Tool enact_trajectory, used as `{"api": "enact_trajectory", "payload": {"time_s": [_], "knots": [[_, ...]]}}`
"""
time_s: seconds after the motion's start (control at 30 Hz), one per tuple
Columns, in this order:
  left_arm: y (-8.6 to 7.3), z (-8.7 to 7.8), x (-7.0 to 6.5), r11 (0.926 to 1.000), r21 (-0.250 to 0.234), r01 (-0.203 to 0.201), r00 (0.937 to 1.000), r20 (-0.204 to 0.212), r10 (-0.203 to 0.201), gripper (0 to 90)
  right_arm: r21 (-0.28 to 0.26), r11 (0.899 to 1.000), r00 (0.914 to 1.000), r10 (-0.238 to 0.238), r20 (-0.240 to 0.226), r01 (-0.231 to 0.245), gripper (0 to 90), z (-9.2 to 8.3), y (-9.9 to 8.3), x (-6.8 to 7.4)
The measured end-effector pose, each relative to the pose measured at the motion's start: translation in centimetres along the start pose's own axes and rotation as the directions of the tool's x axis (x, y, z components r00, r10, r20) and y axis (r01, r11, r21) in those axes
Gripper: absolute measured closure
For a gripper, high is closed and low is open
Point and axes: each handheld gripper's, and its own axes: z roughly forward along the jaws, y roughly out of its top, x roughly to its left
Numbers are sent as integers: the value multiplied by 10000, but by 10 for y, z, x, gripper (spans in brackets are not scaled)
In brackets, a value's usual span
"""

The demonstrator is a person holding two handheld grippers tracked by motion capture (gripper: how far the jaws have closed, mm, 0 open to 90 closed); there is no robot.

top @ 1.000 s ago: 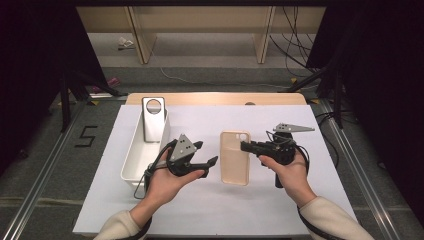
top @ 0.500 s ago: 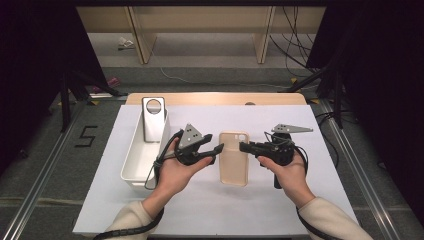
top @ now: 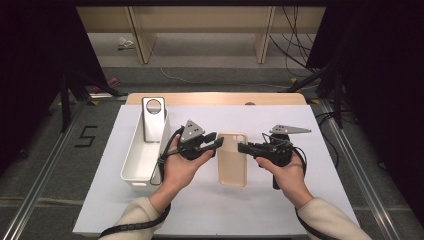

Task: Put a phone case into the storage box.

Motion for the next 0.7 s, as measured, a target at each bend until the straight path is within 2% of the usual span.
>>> {"api": "enact_trajectory", "payload": {"time_s": [0.17, 0.33, 0.7], "knots": [[-1, 1, 0, 9999, -2, 142, 9998, 147, -142, 730, 3, 10000, 10000, -63, -26, 63, 811, 1, 0, 2], [-2, -2, 0, 9995, -137, 271, 9996, 68, -270, 801, 14, 10000, 10000, -89, 2, 89, 811, 1, -1, 1], [-1, -5, -4, 9989, -417, 212, 9997, -105, -217, 831, -46, 9999, 9999, -165, 49, 165, 809, 2, -1, 3]]}}
